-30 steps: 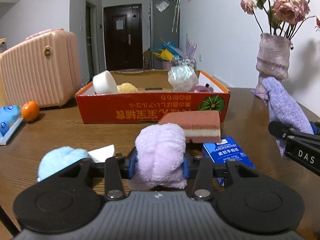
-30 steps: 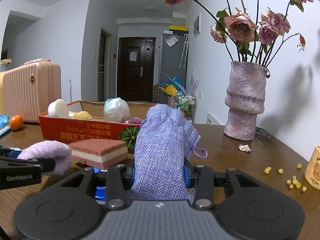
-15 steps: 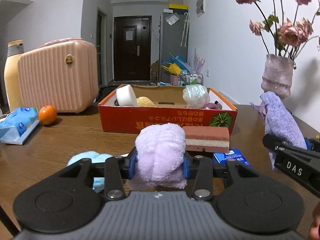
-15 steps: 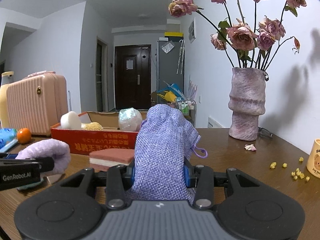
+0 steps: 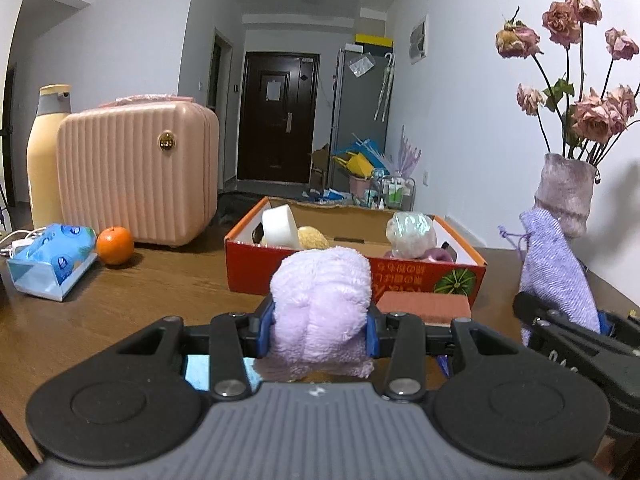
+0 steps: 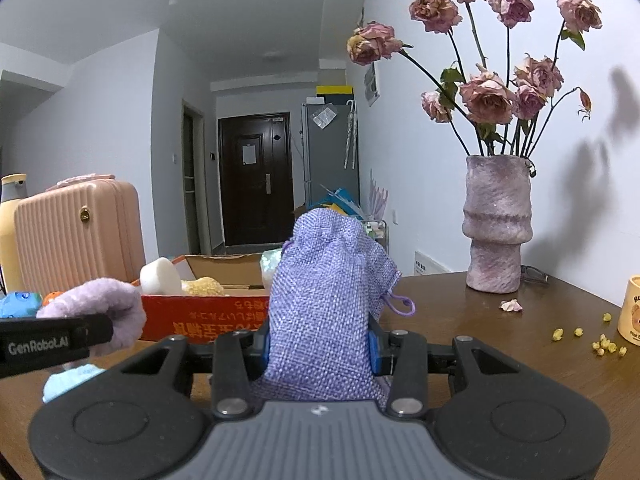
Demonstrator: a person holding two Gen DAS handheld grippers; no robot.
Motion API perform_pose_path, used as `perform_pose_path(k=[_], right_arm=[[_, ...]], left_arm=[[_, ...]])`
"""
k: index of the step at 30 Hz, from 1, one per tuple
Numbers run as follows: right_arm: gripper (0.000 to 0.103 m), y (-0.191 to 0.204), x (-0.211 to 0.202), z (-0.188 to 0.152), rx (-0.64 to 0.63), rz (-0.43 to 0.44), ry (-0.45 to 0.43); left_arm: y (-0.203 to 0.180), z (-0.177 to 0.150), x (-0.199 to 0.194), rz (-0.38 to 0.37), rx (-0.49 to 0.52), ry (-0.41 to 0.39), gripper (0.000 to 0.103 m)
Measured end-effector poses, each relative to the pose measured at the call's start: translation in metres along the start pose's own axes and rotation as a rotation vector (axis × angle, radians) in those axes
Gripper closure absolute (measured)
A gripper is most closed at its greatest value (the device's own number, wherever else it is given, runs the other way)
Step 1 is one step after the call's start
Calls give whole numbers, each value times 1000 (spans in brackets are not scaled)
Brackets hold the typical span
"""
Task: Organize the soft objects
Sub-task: 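Carry the towel roll and pouch with both grippers toward the cardboard box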
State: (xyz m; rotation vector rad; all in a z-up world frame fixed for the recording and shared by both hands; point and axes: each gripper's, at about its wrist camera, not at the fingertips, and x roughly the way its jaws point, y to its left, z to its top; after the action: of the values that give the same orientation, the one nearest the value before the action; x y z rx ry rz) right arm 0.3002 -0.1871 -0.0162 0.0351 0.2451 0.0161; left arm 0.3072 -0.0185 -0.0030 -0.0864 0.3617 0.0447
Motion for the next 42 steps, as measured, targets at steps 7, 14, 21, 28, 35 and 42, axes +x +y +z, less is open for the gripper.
perform_pose_path(k=[7,14,21,28,35,42], right_arm=[[63,9,7,3,13,-4,-15],[63,17,20,10,21,10,-14],[63,25,35,18,18,25,-29],[63,30,52,27,23,31,-40],[63,34,69,35,26,39,-48],[63,38,86,43,17,47,-54]], left_arm=[[4,8,1,8,-6,-36,60],[13,16,10,32,-22,-52,60],[21,26,20,41,-40,-69,60],[26,37,32,55,-54,-88,61],[34,45,44,64,-73,-99,61],[37,55,58,67,-81,-111,60]])
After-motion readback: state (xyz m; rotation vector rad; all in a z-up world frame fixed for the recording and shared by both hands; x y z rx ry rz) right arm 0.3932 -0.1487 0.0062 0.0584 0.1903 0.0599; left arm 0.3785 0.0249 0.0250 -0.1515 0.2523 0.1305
